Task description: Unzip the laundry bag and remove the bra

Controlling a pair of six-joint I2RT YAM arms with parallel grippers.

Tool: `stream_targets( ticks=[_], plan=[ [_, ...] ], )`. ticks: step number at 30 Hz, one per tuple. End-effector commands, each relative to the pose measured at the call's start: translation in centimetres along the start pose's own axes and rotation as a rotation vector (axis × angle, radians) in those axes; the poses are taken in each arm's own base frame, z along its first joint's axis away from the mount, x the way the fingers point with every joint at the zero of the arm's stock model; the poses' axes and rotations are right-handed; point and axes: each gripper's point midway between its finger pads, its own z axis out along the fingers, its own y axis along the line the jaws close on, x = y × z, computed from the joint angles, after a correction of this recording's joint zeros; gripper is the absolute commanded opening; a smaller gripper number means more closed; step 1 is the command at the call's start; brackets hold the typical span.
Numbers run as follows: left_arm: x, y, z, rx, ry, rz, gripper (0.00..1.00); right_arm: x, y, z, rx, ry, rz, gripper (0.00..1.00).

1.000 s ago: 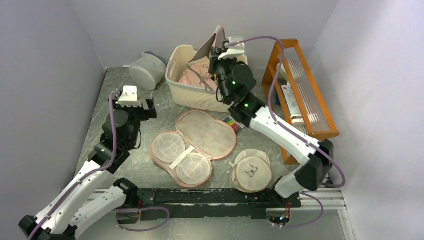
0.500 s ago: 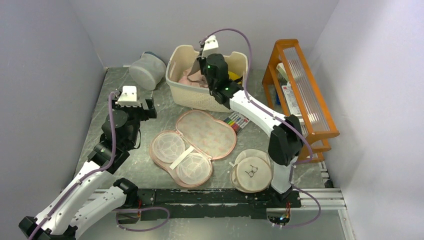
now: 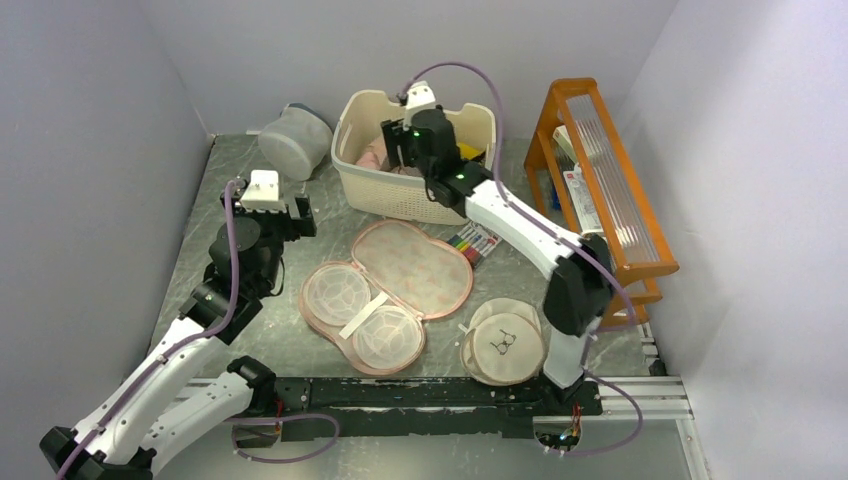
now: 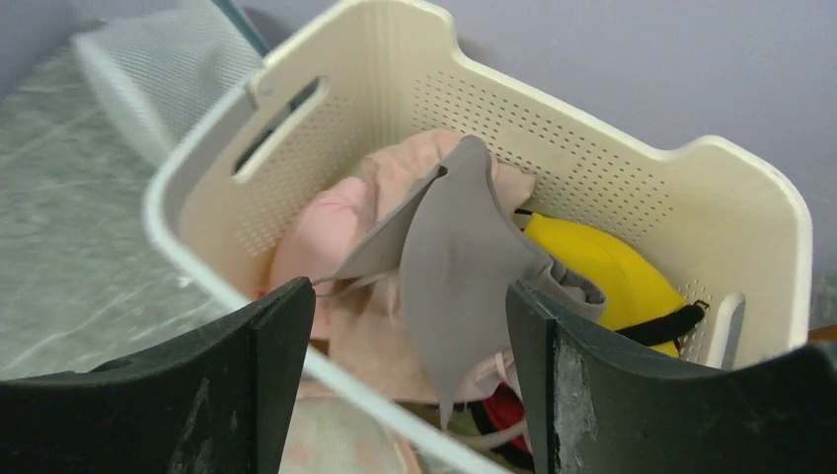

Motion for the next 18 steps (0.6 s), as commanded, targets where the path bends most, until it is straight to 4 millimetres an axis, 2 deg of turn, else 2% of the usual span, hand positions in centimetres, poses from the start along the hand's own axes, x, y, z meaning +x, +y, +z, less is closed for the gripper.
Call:
stream_targets(
  ticks=[1, 2, 6, 9, 18],
  plan=[
    [-1.1, 0.4, 0.0, -0.016, -0.016, -0.004, 0.98, -4.5, 0.0, -6.0, -0.118, -0.086, 0.113, 0.72],
    [-1.1, 0.5, 0.0, -0.017, -0.014, -0.002, 0.97, -3.2, 0.0, -7.0, -0.139, -0.066, 0.125, 0.72],
    [-1.5, 0.1, -0.1, 0.009, -0.019, -0.011, 0.98, -1.0, -0.2, -12.2, -0.214, -0.085, 0.201, 0.75],
    [-1.8, 0.1, -0.3, 0.012, -0.033, -0.021, 0.98, 1.6, -0.6, -15.0, -0.24, -0.068, 0.246, 0.78],
    [-1.7, -0.1, -0.1, 0.019, -0.022, -0.022, 0.98, 14.2, -2.3, -18.5, -0.165, 0.202, 0.241, 0.78]
  ],
)
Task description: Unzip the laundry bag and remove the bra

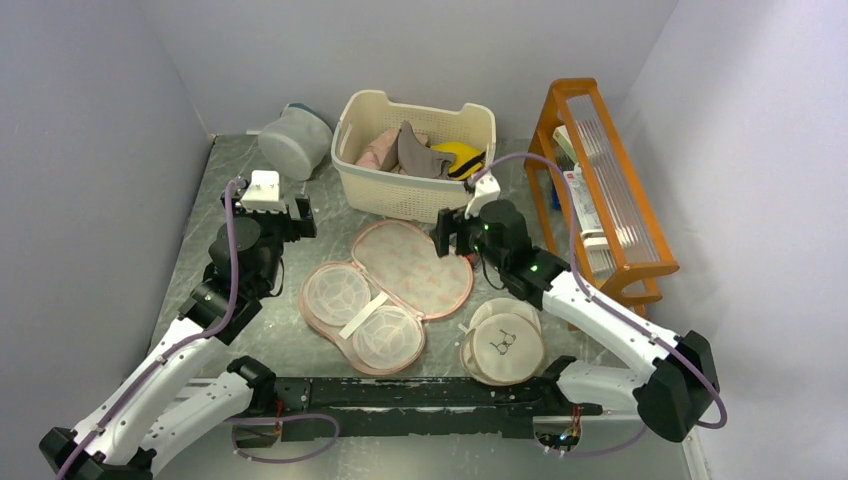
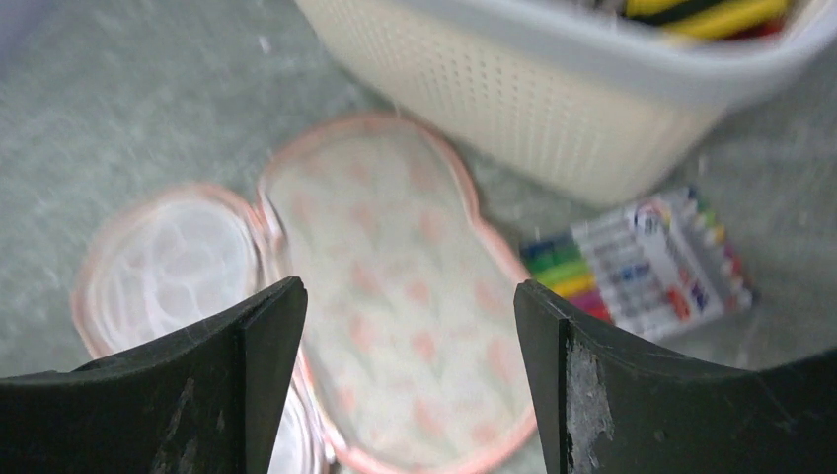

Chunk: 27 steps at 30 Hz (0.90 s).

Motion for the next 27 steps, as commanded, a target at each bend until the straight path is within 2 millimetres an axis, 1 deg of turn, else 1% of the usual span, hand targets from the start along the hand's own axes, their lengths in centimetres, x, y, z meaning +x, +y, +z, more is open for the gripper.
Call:
stream_targets(
  ticks=[1, 4, 8, 11, 13, 15, 18, 20, 23, 27],
  plan=[
    [-1.8, -0.2, -0.1, 0.019, -0.027, -0.028, 0.98, 5.5, -1.9, -1.4, 0.059, 0.119, 0.034, 0.78],
    [-1.8, -0.4, -0.1, 0.034, -0.028, -0.032, 0.98, 8.2, -2.8, -1.7, 0.083, 0.155, 0.041, 0.78],
    [-1.6, -0.5, 0.1, 0.03, -0.023, -0.026, 0.98, 9.9, -3.2, -0.9, 0.079, 0.179, 0.068, 0.77],
    [-1.3, -0.7, 0.3, 0.037, -0.008, -0.019, 0.97, 11.2, -3.3, 0.2, 0.035, 0.208, 0.126, 0.73],
    [-1.1, -0.6, 0.4, 0.026, -0.008, -0.014, 0.98, 11.7, -3.3, 0.7, 0.004, 0.224, 0.172, 0.69],
    [-1.3, -0.6, 0.4, 0.031, -0.006, -0.01, 0.98, 12.2, -3.7, 1.1, -0.018, 0.234, 0.21, 0.68],
    [-1.4, -0.7, 0.3, 0.038, -0.01, -0.015, 0.98, 12.5, -5.4, 1.5, -0.027, 0.237, 0.277, 0.65],
    [-1.5, -0.8, 0.3, 0.04, -0.016, -0.016, 0.98, 12.9, -6.8, 1.5, -0.013, 0.24, 0.319, 0.65],
    [-1.4, -0.9, 0.3, 0.049, -0.009, -0.017, 0.98, 13.9, -7.8, 1.1, -0.025, 0.244, 0.383, 0.64],
    [-1.4, -1.1, 0.3, 0.057, -0.011, -0.018, 0.98, 15.9, -8.1, 0.2, -0.043, 0.247, 0.461, 0.65]
  ],
)
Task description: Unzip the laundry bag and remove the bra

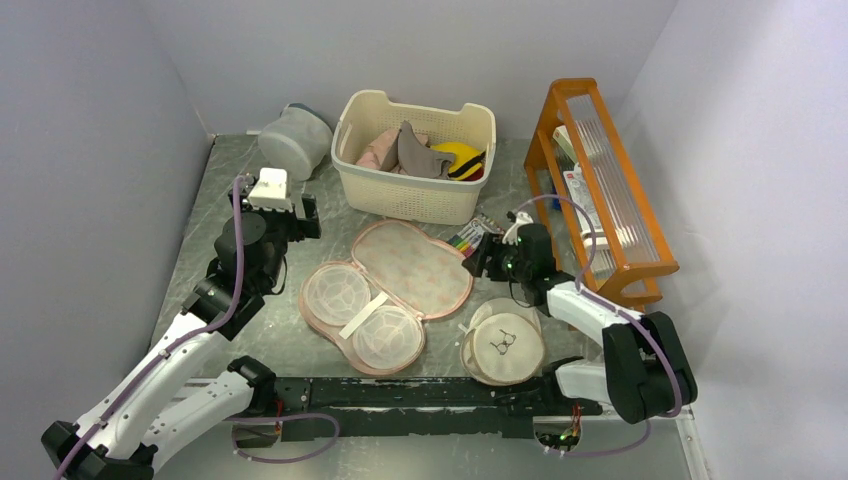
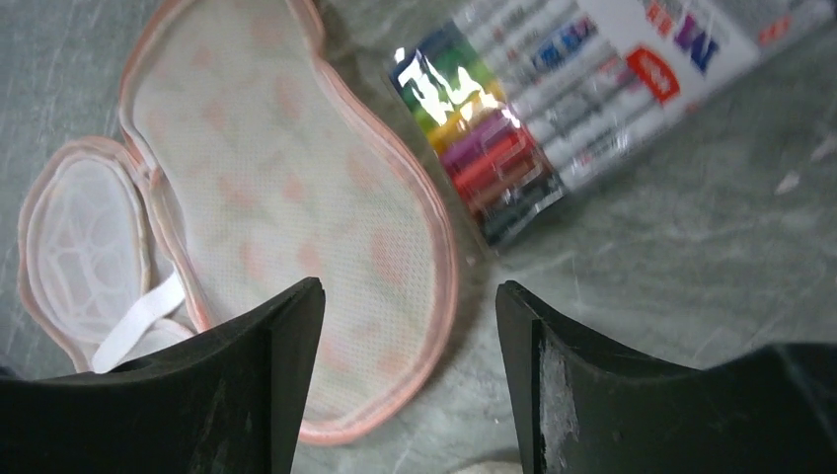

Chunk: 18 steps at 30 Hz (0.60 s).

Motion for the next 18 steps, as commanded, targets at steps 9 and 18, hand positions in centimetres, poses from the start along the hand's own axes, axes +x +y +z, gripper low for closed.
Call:
stream_targets(
  ticks=[9, 18],
  plan=[
    [-1.7, -0.5, 0.1, 0.032, -0.025, -0.027, 0.98, 4.3, -0.2, 1.5, -0.167, 0.092, 0.149, 0.54],
    [-1.1, -0.5, 0.4, 0.022, -0.011, -0.017, 0.98, 4.0, 2.0, 2.1, -0.318, 0.101, 0.161, 0.23]
  ],
)
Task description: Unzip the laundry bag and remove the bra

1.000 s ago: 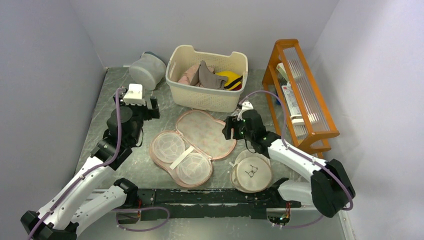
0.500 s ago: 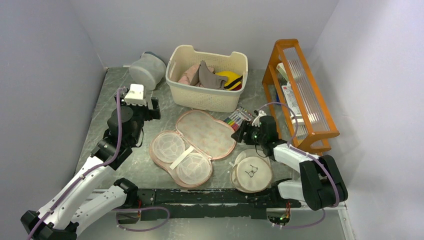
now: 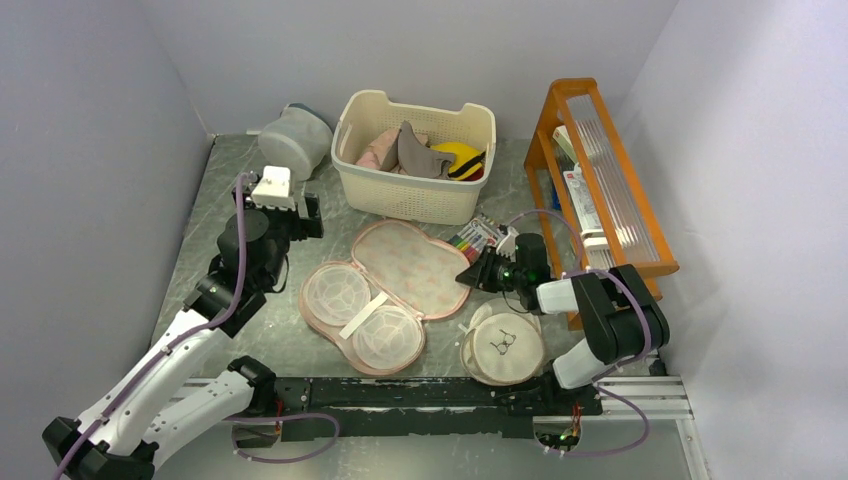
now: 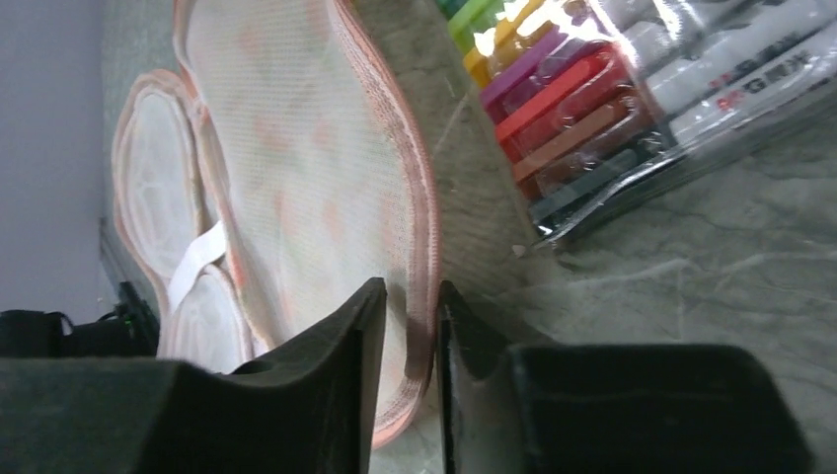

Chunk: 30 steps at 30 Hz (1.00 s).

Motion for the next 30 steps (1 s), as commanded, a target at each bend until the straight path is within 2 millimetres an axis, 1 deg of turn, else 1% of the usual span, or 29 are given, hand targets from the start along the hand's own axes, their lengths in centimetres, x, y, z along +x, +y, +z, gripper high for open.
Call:
stream_targets(
  ticks=[1, 6, 7, 8, 12, 15, 16, 19, 21, 23, 24, 27, 30],
  plan=[
    [-1.2, 0.0, 0.2, 0.003, -0.017, -0.015, 0.98, -1.5, 2.4, -0.1, -0.111, -0.035, -0.032, 0.21],
    [-1.0, -0.1, 0.3, 0.004, -0.012, -0.012, 0.98, -4.3, 4.4, -0.6, -0.105, -0.085, -0.139, 0.02],
    [-1.0, -0.1, 0.3, 0.004, -0.012, -0.011, 0.98, -4.8, 4.9, -0.9, -0.097, -0.095, -0.17, 0.0],
    [-1.1, -0.1, 0.3, 0.005, -0.014, -0.012, 0.98, -5.0, 5.5, -1.0, -0.089, -0.096, -0.204, 0.0],
    [-0.9, 0.1, 0.3, -0.009, -0.011, -0.011, 0.98, -4.5, 10.3, -0.7, -0.111, -0.082, -0.409, 0.0],
    [-0.8, 0.1, 0.4, -0.012, -0.007, -0.005, 0.98, -2.5, 14.6, -0.7, -0.177, -0.063, -0.575, 0.0],
    [-0.7, 0.1, 0.5, -0.01, -0.002, -0.003, 0.98, -2.0, 15.8, -0.8, -0.195, -0.071, -0.624, 0.0],
    [-0.6, 0.0, 0.6, -0.009, 0.002, -0.001, 0.98, -1.1, 18.4, -1.2, -0.247, -0.087, -0.751, 0.0],
    [-0.5, -0.1, 0.6, -0.008, 0.003, -0.001, 0.98, -0.4, 19.7, -1.3, -0.278, -0.063, -0.827, 0.0],
    [-0.5, -0.1, 0.6, -0.004, 0.003, -0.002, 0.98, 1.0, 20.7, -1.0, -0.299, -0.015, -0.895, 0.0],
    [-0.5, -0.1, 0.6, -0.003, 0.004, -0.001, 0.98, 2.3, 21.5, -1.0, -0.321, 0.015, -0.935, 0.0],
    [-0.5, 0.2, 0.6, -0.018, 0.001, -0.001, 0.98, 5.4, 22.3, -0.8, -0.337, 0.1, -1.028, 0.0],
    [-0.5, 0.2, 0.6, -0.018, -0.003, -0.002, 0.98, 8.1, 22.8, -1.0, -0.356, 0.158, -1.094, 0.0]
  ],
)
